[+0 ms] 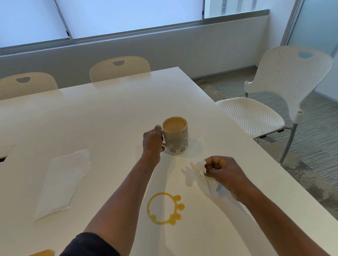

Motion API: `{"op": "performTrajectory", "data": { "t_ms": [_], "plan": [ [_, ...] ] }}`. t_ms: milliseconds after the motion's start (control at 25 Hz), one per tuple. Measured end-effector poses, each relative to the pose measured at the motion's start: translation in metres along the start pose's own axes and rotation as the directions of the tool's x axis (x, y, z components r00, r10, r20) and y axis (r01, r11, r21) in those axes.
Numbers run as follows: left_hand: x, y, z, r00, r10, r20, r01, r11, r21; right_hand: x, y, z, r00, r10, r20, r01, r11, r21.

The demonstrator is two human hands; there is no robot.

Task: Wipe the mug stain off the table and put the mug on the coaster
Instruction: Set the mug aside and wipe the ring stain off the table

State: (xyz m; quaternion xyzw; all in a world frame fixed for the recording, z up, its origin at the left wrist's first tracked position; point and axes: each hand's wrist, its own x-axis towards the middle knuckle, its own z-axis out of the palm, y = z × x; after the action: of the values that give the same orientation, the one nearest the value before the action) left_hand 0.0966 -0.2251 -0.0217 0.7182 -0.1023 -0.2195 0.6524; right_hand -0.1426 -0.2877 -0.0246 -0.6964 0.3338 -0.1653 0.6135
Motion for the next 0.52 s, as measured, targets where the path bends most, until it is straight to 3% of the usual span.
{"op": "performTrajectory", "data": {
  "t_ms": [520],
  "plan": [
    [0.015,-0.007,0.023,1.000,-0.014,0.001,0.014,0.999,-0.046,0.016,0.009,-0.008,1.000,-0.021,0.009,0.022,0.998,-0.067]
  ]
}}
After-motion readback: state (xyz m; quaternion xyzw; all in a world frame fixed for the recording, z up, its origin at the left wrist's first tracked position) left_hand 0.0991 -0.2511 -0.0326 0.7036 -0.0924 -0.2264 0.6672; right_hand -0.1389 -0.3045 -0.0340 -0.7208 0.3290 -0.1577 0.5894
